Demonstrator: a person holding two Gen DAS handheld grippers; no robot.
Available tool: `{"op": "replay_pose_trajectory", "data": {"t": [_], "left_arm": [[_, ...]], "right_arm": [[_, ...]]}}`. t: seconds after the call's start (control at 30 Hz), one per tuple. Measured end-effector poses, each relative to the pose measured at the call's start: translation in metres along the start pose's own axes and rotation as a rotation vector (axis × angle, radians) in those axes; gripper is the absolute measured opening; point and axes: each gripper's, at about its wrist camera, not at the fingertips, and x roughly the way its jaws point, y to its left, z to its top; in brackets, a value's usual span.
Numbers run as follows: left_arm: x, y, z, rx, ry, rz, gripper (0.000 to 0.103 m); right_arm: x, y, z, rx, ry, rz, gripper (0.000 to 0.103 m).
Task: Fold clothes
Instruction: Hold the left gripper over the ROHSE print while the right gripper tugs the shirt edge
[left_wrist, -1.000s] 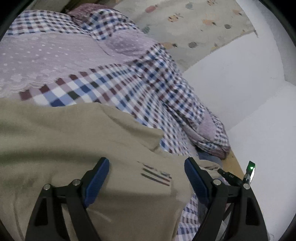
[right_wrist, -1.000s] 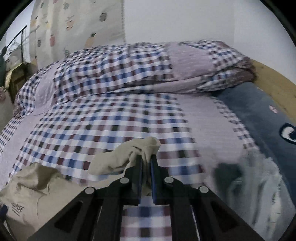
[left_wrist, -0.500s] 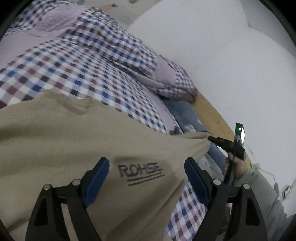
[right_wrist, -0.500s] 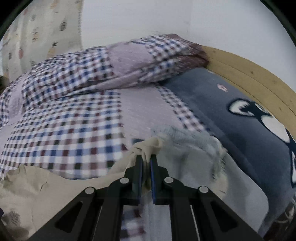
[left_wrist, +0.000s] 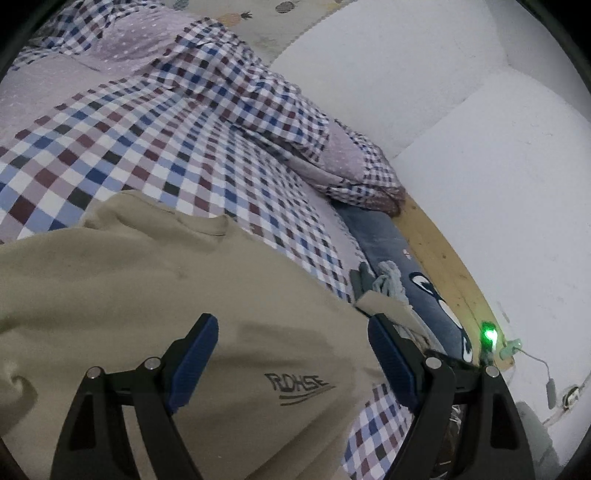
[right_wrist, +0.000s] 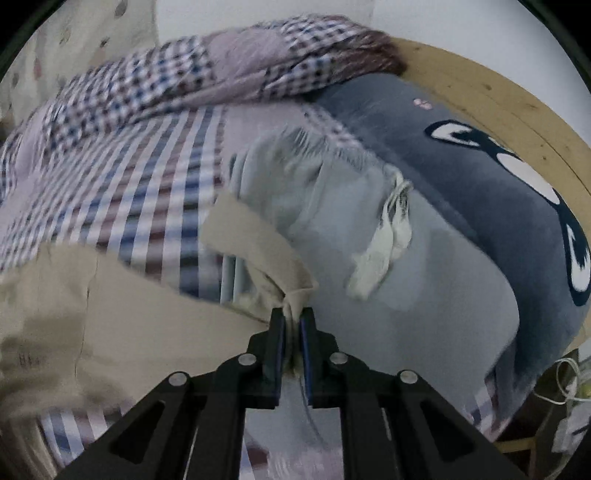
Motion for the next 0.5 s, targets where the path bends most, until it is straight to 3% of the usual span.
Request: {"op": "replay_pose_trajectory", "data": {"t": [0.1, 0.17, 0.23, 0.33, 0.5], "left_arm": [[0.006, 0.006, -0.003, -0.01, 0.011, 0.018, 0.086], [0.01, 0.006, -0.006, 0.002, 0.016, 0.034, 0.086], [0.013, 0.006, -0.009, 0.012, 0.021, 0.046, 0.086], [0.015, 0.005, -0.012, 0.019, 0.026, 0.055, 0.086], [0.016, 0.004, -0.012, 0.023, 0.021, 0.056, 0.086]], "right_arm": [[-0.012, 0.003, -0.015, -0.059, 0.034, 0.007, 0.017], [-0.023, 0.005, -0.021, -0.088, 0.04, -0.003, 0.037], [-0.038, 0.008, -0.022, -0.116, 0.011, -0.006, 0.047], [-0.052, 0.016, -0.009, -0.14, -0.033, -0.002, 0.054], [-0.026, 0.063, 0.02, -0.316, -0.047, -0.052, 0.064]]}}
